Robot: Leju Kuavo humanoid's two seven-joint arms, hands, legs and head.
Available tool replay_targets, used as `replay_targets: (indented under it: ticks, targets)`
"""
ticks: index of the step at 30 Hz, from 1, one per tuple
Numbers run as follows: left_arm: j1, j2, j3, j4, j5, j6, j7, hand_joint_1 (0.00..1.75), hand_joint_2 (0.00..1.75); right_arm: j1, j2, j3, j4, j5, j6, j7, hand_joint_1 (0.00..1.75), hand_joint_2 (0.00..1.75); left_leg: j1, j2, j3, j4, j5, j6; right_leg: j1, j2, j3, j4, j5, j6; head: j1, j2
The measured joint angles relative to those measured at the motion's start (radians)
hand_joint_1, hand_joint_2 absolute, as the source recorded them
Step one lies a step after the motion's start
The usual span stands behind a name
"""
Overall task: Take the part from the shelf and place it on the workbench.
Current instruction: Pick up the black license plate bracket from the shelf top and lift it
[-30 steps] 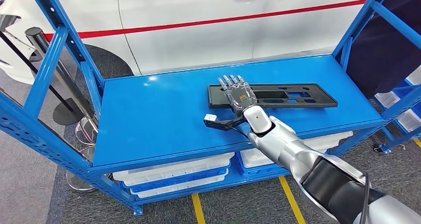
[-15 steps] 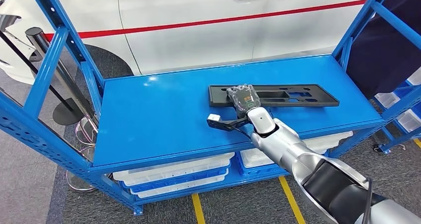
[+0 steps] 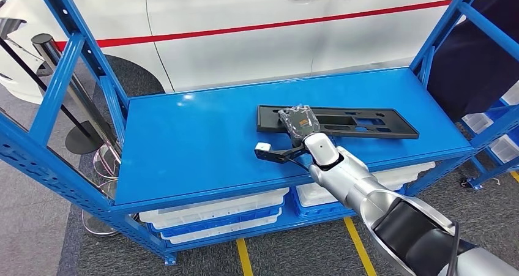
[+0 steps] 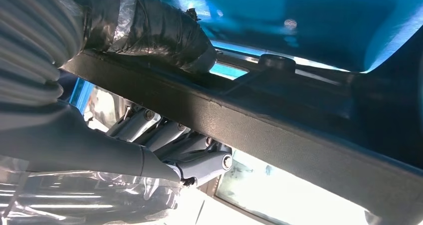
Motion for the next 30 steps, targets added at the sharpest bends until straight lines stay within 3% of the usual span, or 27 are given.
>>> replay_targets:
  ticks: [4, 14, 24, 30]
  targets:
    - [0.000, 0.000, -0.002, 0.000, 0.008, 0.001, 0.000, 0.00, 1.75, 0.003, 0.000, -0.006, -0.009, -0.005, 0.009, -0.015, 1.75, 1.75, 0.000, 0.000, 0.000, 0.000, 0.000, 0.000, 0.000, 0.000, 0.000, 0.000, 0.000, 0.000, 0.000, 0.000]
    - [0.000, -0.002, -0.006, 0.000, 0.041, 0.020, -0.027, 0.00, 1.75, 0.025, -0.003, -0.025, -0.032, -0.019, -0.007, -0.039, 1.75, 1.75, 0.000, 0.000, 0.000, 0.000, 0.000, 0.000, 0.000, 0.000, 0.000, 0.000, 0.000, 0.000, 0.000, 0.000]
    - [0.001, -0.002, -0.013, 0.000, 0.059, 0.003, -0.034, 0.00, 1.75, 0.092, -0.051, -0.041, -0.151, -0.011, -0.215, -0.137, 1.75, 1.75, 0.000, 0.000, 0.000, 0.000, 0.000, 0.000, 0.000, 0.000, -0.001, 0.000, 0.000, 0.000, 0.000, 0.000]
    - [0.000, -0.002, -0.035, 0.000, 0.059, 0.007, -0.030, 0.00, 1.75, 0.133, -0.077, -0.046, -0.284, 0.007, -0.244, -0.146, 1.75, 1.75, -0.002, 0.000, -0.001, 0.003, -0.002, 0.002, -0.001, 0.001, -0.001, -0.001, 0.001, 0.001, 0.000, 0.000]
